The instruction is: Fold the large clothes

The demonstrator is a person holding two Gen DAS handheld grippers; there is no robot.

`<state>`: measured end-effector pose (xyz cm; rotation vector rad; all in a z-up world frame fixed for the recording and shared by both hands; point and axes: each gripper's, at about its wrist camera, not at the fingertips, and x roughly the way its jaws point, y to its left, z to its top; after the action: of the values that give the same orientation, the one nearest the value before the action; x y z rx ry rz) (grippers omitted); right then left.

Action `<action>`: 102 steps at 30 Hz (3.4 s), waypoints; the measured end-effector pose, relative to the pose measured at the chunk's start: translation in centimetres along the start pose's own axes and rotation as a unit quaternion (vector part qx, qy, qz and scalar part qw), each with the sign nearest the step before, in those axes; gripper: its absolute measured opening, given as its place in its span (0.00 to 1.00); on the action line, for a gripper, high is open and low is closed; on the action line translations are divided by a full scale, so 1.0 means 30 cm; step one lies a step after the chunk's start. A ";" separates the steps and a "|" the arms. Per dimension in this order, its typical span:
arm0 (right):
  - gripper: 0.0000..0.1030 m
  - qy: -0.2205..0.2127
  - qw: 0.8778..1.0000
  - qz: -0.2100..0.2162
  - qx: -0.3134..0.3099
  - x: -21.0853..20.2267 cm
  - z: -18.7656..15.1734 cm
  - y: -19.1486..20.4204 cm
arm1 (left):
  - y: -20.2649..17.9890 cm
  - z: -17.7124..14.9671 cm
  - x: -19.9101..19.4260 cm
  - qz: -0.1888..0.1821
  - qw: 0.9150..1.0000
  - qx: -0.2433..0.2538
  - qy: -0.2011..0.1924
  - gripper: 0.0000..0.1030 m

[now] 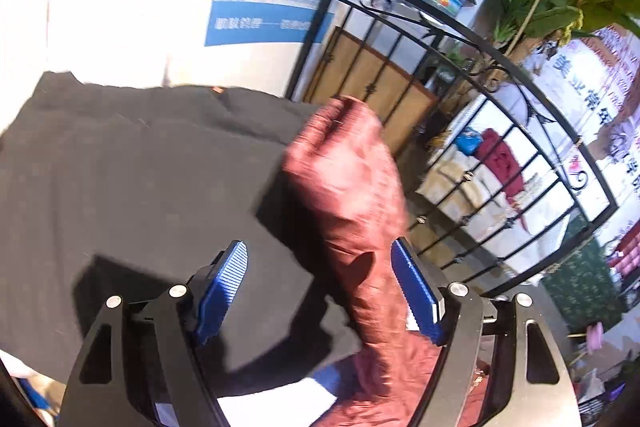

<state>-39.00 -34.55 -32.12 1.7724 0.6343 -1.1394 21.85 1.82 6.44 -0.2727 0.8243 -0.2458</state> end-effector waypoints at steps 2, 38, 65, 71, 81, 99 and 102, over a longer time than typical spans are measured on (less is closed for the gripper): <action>0.69 -0.014 0.999 0.006 0.030 -0.016 0.029 -0.046 | 0.026 -0.004 -0.043 0.009 1.000 0.002 -0.014 0.71; 0.63 -0.219 0.941 -0.010 0.259 -0.297 0.508 -0.642 | -0.489 -0.707 -0.132 -0.054 0.926 0.343 0.150 0.85; 0.13 -0.347 0.906 -0.124 -0.206 -0.639 0.378 0.292 | -0.287 -0.716 -0.029 -0.050 0.930 0.305 0.197 0.85; 0.12 -0.304 0.845 -0.075 -0.434 -0.413 0.062 0.847 | -0.206 -0.675 -0.015 -0.037 0.939 0.277 0.201 0.85; 0.12 -0.160 0.747 -0.054 -0.643 0.178 -0.547 1.302 | -0.074 -0.615 -0.009 0.001 0.948 0.255 0.192 0.85; 0.72 -0.016 0.731 -0.112 -0.673 0.527 -0.805 1.228 | -0.062 -0.640 0.014 0.007 0.942 0.258 0.213 0.85; 0.72 -0.001 0.743 -0.077 -0.665 0.450 -0.801 1.168 | -0.123 -0.663 0.023 -0.008 0.936 0.279 0.215 0.85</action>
<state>4.89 -29.90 -25.81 0.4570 1.1948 -0.4490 7.02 -4.70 -5.70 0.3232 1.1455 -0.5543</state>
